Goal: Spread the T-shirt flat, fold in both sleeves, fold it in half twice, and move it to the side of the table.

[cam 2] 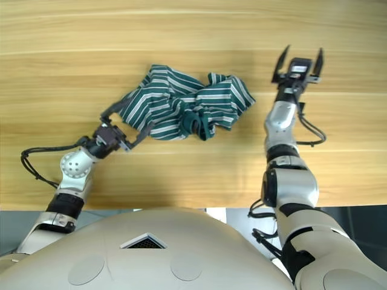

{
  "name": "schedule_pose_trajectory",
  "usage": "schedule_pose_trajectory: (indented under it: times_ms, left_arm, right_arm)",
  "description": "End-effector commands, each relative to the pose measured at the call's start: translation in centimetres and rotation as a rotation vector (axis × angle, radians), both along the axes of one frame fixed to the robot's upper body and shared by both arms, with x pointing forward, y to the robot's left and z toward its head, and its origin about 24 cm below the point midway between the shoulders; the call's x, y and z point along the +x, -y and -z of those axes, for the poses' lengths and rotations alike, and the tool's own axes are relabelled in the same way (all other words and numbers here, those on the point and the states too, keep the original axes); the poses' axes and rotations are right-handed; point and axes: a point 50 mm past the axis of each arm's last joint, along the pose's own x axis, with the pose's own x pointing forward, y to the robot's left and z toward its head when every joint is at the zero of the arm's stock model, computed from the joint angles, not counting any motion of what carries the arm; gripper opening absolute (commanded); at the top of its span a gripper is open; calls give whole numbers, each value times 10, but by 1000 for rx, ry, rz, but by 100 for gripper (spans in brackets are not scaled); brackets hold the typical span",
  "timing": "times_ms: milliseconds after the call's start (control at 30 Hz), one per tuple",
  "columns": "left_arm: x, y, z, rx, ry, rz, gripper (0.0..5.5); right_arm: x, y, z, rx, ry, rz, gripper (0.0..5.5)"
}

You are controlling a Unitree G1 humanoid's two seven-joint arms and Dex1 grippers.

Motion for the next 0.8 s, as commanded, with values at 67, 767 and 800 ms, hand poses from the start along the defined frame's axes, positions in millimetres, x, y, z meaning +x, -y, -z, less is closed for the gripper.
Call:
schedule_pose_trajectory:
  times_ms: [67,767,800]
  left_arm:
    - [-15,-13,-7,120,7,29,401]
    - [-13,-7,12,824,134,37,401]
    - [-12,-7,12,817,133,27,401]
  right_arm:
    - [-11,-26,-7,-260,26,-266,388]
    - [-15,-52,-21,-428,58,-371,388]
    - [-15,-53,-20,-427,55,-370,388]
